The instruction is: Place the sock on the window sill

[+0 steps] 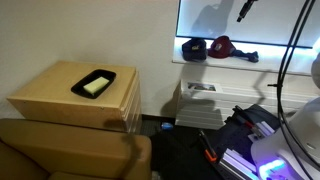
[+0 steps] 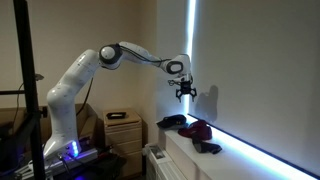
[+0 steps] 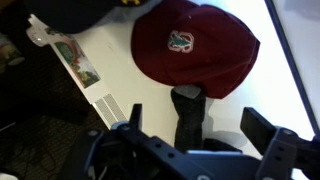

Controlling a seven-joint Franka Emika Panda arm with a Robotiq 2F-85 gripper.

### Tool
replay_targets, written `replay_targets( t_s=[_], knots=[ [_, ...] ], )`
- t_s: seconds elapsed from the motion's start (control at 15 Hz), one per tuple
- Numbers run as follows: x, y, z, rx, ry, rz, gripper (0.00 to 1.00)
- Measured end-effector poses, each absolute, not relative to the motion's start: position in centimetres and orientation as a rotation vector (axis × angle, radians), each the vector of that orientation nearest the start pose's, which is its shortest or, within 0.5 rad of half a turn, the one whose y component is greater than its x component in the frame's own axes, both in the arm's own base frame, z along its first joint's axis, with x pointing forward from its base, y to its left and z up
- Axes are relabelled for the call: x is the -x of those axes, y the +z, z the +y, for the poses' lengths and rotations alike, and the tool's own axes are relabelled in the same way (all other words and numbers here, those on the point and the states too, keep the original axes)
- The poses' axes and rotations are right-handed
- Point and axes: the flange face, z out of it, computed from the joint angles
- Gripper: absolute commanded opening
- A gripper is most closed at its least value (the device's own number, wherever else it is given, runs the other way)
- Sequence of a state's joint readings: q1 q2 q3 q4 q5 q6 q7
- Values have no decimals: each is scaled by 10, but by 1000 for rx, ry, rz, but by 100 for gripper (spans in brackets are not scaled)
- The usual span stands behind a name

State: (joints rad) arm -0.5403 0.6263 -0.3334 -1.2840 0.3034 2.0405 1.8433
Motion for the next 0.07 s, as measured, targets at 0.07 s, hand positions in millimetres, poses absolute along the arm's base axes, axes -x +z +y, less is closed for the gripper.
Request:
replay_targets(
  t_s=[0.07],
  knots=[
    [-537, 435, -499, 633, -127, 2893, 100]
  ],
)
